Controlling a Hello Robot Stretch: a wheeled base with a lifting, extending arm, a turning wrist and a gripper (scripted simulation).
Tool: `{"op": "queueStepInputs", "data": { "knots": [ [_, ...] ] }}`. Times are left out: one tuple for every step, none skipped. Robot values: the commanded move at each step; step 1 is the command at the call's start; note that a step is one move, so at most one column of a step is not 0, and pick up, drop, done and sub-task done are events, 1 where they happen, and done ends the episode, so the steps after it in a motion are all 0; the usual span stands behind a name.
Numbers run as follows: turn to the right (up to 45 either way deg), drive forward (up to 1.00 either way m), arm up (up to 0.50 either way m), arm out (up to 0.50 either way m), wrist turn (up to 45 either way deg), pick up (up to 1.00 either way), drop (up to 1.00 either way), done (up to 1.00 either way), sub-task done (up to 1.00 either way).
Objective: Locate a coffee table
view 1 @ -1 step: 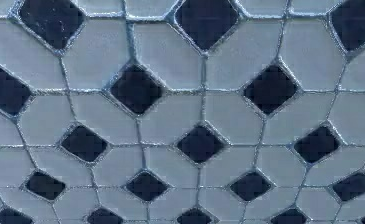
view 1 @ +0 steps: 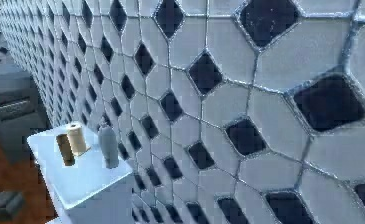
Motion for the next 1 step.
{"op": "queueStepInputs", "data": {
  "knots": [
    [-45.0,0.0,0.0,0.0,0.0,0.0,0.0,0.0,0.0]
  ]
}}
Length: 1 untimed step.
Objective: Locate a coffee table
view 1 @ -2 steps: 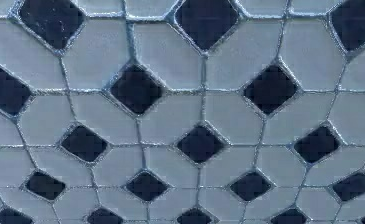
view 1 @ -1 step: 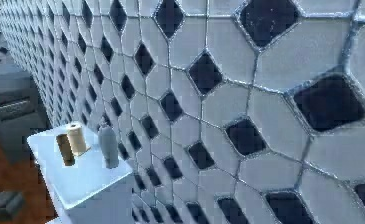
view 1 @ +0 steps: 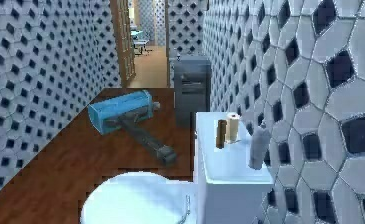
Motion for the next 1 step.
{"op": "queueStepInputs", "data": {
  "knots": [
    [-45.0,0.0,0.0,0.0,0.0,0.0,0.0,0.0,0.0]
  ]
}}
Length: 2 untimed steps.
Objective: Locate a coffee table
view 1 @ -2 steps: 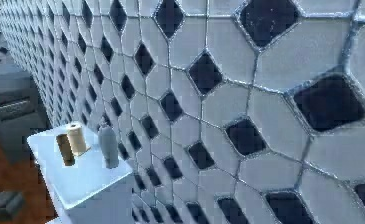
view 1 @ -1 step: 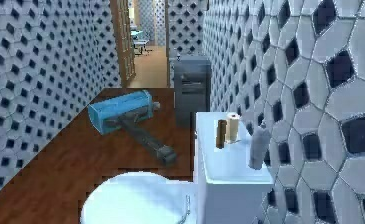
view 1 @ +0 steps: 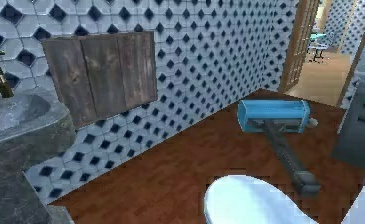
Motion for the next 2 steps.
{"op": "queueStepInputs", "data": {
  "knots": [
    [-18.0,0.0,0.0,0.0,0.0,0.0,0.0,0.0,0.0],
    [0.0,0.65,0.0,0.0,0.0,0.0,0.0,0.0,0.0]
  ]
}}
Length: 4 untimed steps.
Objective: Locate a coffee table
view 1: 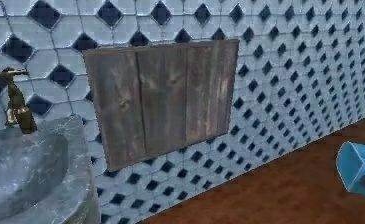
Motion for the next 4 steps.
{"op": "queueStepInputs", "data": {
  "knots": [
    [24.0,0.0,0.0,0.0,0.0,0.0,0.0,0.0,0.0],
    [0.0,0.55,0.0,0.0,0.0,0.0,0.0,0.0,0.0],
    [36.0,0.0,0.0,0.0,0.0,0.0,0.0,0.0,0.0],
    [0.0,1.0,0.0,0.0,0.0,0.0,0.0,0.0,0.0]
  ]
}}
